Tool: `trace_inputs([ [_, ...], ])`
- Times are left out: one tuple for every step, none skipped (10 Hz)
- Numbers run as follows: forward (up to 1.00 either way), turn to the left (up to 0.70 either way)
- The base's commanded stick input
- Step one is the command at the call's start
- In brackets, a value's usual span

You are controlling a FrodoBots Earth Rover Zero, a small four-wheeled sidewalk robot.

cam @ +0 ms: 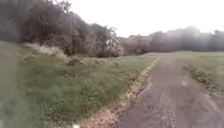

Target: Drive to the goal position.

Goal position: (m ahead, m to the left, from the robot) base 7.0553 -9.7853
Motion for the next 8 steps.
trace_inputs([
  [0.0, 0.0],
  [0.0, 0.0],
  [0.0, 0.0],
  [0.0, 0.0],
  [0.0, -0.02],
  [0.0, -0.04],
  [0.0, -0.7],
  [0.0, -0.7],
])
